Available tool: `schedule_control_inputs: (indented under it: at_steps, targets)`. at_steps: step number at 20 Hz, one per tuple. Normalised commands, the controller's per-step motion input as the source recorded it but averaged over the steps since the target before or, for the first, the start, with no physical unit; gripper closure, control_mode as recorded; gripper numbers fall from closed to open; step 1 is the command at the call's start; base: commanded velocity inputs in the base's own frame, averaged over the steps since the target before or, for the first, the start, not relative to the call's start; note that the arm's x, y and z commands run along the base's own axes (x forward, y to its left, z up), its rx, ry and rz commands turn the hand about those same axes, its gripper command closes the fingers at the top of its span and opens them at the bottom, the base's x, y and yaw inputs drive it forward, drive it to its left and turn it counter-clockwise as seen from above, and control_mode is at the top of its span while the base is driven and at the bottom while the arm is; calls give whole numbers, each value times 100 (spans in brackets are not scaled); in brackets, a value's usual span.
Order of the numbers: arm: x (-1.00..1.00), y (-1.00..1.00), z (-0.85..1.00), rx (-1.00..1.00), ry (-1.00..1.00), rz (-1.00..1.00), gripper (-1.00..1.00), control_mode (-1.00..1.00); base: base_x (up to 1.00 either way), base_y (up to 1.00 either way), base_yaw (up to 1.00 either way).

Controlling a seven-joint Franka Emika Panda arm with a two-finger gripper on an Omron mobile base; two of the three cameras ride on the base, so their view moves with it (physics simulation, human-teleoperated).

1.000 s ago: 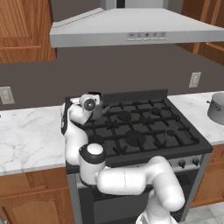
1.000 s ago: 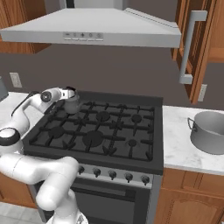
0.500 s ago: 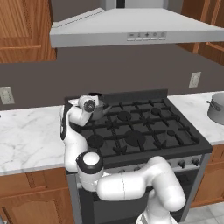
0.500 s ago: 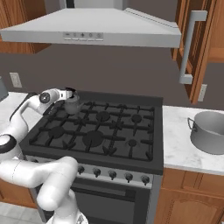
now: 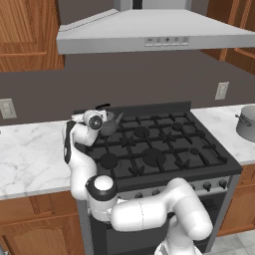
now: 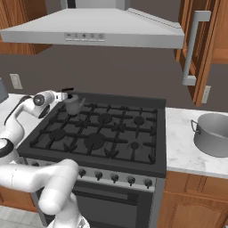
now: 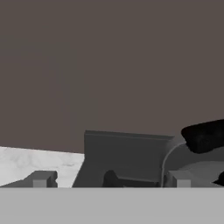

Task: Pick the kettle from the cabinet and place it on a stove burner. Then pick the pot from the counter and place it on another stove burner. Finally, turn both burners on.

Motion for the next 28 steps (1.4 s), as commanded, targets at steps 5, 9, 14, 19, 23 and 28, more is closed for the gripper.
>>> schedule_control_inputs:
  at_steps: [5, 9, 14, 19, 23, 28]
  targets:
    - [-26, 16, 15, 0, 0, 0, -100, -100, 0, 0, 0]
    - [-30, 0, 27, 0, 0, 0, -100, -100, 0, 0, 0]
    - [-32, 0, 31, 0, -2, 0, -100, -100, 0, 0, 0]
    - [-44, 0, 34, 0, -1, 0, -100, -100, 0, 0, 0]
    - [-57, -2, 40, 0, -2, -1, -100, -100, 0, 0, 0]
    - [-60, -12, 43, 0, 0, -3, -100, -100, 0, 0, 0]
